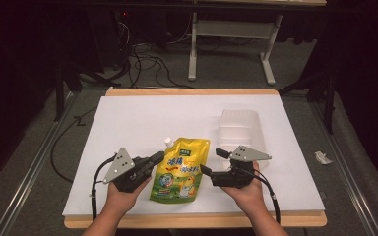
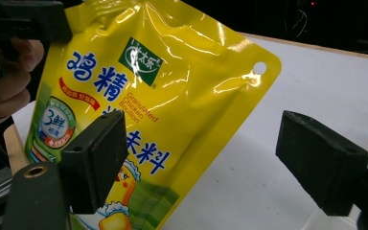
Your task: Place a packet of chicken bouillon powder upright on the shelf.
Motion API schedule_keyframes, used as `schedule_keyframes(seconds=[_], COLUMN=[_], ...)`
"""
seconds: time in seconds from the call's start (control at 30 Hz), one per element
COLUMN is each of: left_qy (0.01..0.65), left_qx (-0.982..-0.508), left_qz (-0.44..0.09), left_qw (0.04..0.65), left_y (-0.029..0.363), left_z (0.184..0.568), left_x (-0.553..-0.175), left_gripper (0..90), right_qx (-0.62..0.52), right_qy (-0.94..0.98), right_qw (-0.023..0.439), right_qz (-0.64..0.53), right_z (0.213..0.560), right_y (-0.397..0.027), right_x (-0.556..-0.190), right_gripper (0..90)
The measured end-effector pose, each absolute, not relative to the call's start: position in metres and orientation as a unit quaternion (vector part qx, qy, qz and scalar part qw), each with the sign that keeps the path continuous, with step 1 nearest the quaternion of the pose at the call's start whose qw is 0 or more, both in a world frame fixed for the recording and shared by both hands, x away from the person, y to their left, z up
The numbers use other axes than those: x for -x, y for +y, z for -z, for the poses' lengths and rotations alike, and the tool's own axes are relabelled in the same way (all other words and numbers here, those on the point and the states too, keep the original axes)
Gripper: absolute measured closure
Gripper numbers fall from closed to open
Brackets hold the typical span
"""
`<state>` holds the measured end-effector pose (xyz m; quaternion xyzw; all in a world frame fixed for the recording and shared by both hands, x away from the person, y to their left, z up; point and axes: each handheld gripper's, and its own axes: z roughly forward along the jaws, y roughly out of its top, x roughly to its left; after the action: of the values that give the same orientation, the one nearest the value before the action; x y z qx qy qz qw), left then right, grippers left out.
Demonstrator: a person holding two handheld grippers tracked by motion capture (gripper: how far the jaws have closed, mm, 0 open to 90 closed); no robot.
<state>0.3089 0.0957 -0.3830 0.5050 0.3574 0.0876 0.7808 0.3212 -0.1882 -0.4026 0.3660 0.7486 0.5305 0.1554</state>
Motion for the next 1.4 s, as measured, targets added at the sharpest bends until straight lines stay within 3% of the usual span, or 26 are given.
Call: schedule_keyframes(seconds=[0.37, 0.67, 0.83, 1.2, 1.4], left_qy=[0.323, 0.314, 0.316, 0.318, 0.324], left_qx=[-0.517, -0.518, -0.518, -0.518, -0.512], left_qz=[-0.079, -0.073, -0.073, -0.076, -0.075], left_qw=[0.788, 0.793, 0.792, 0.79, 0.792], left_y=[0.095, 0.095, 0.095, 0.097, 0.098], left_z=[0.379, 0.378, 0.378, 0.38, 0.379], left_x=[-0.298, -0.295, -0.296, -0.297, -0.298], left_gripper=[90.0, 90.0, 90.0, 90.0, 90.0], right_qx=[-0.373, -0.371, -0.359, -0.36, -0.369], right_qy=[0.75, 0.75, 0.75, 0.75, 0.739], right_qw=[0.145, 0.123, 0.103, 0.08, 0.075], right_qz=[-0.527, -0.534, -0.546, -0.55, -0.559], right_z=[0.405, 0.407, 0.407, 0.411, 0.411], right_y=[-0.184, -0.182, -0.179, -0.182, -0.189], right_x=[-0.324, -0.327, -0.327, -0.328, -0.329], right_gripper=[14.5, 16.6, 26.6, 35.9, 52.8])
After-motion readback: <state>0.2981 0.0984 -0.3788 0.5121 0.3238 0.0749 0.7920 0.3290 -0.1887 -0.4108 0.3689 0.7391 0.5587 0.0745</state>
